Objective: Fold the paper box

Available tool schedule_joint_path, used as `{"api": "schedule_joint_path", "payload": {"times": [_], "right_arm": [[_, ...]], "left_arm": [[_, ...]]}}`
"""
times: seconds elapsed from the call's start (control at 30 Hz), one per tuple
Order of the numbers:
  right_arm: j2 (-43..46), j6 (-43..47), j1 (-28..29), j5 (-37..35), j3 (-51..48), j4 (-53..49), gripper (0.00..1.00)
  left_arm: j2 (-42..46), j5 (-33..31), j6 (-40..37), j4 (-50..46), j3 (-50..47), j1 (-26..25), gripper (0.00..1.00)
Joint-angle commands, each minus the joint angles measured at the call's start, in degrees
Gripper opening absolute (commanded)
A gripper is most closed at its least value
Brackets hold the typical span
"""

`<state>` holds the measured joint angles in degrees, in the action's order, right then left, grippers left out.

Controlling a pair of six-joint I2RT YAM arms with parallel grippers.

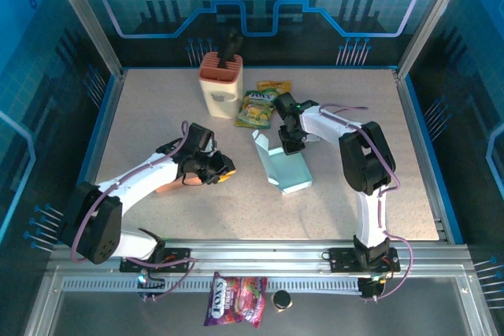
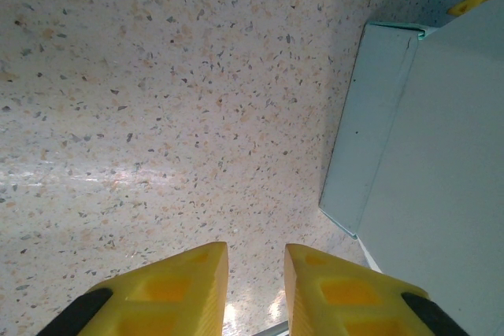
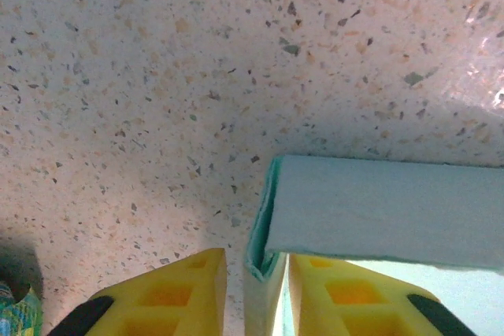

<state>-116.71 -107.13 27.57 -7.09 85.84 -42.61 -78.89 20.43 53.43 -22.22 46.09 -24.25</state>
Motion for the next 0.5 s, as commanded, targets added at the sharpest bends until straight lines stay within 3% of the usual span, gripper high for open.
{"api": "schedule_joint_path", "payload": {"times": [0.0, 0.23, 0.37, 0.47], "right_arm": [[-1.51, 0.64, -0.85, -0.64, -0.70, -0.24, 0.29], [-3.13, 1.27, -1.03, 0.20, 0.39, -0.42, 0.28], [-3.27, 1.31, -1.11, -0.11, 0.65, -0.81, 0.12], [-3.44, 1.53, -1.12, -0.03, 0.99, -0.98, 0.08]], "left_arm": [[0.44, 0.32, -1.21, -0.99, 1.55, 0.26, 0.25], [0.32, 0.32, -1.22, -1.00, 1.91, 0.26, 0.25], [0.48, 0.19, -1.30, -1.21, 2.23, 0.33, 0.25], [0.48, 0.23, -1.25, -1.26, 2.21, 0.30, 0.25]]}}
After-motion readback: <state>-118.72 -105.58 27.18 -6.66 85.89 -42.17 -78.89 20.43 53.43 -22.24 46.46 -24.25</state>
